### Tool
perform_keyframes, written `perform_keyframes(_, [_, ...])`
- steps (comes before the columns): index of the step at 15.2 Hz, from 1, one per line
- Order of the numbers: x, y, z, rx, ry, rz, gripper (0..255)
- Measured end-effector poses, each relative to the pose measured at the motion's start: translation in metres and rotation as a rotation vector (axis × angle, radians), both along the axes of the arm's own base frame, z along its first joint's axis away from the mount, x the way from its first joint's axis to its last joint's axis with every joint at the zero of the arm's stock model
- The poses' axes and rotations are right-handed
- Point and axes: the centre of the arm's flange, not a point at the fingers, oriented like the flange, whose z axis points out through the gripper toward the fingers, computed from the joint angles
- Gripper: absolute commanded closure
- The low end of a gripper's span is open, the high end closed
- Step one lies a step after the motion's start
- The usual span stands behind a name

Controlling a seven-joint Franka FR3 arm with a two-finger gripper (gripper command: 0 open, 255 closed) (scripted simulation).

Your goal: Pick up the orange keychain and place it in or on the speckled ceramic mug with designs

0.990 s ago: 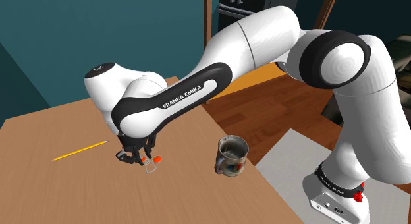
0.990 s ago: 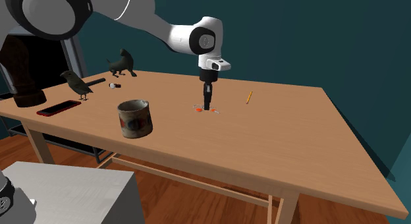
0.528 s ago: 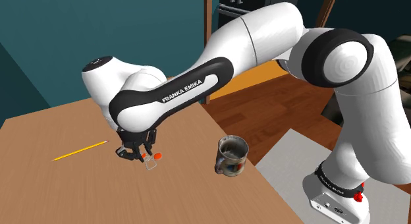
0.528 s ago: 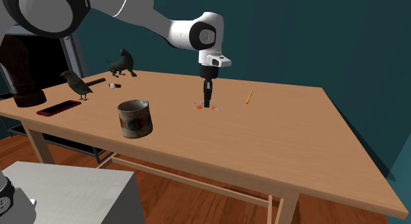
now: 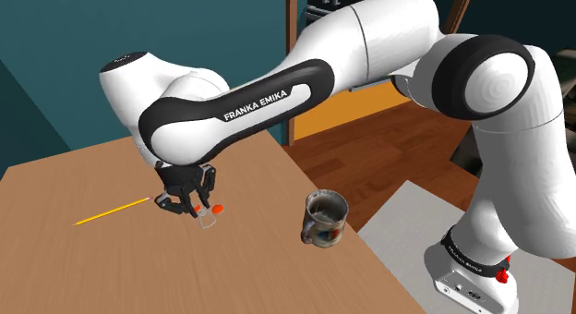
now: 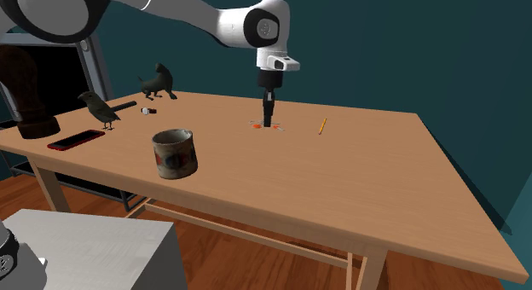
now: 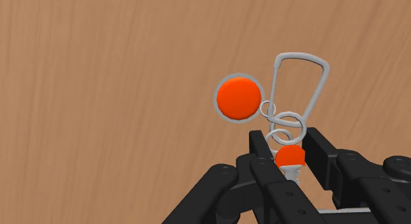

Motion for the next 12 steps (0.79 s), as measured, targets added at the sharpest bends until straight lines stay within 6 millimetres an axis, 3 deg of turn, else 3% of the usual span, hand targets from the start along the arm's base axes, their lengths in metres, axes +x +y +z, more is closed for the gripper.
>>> perform_keyframes(12, [0.002,0.0,0.063,0.0,0.0,0.0,255])
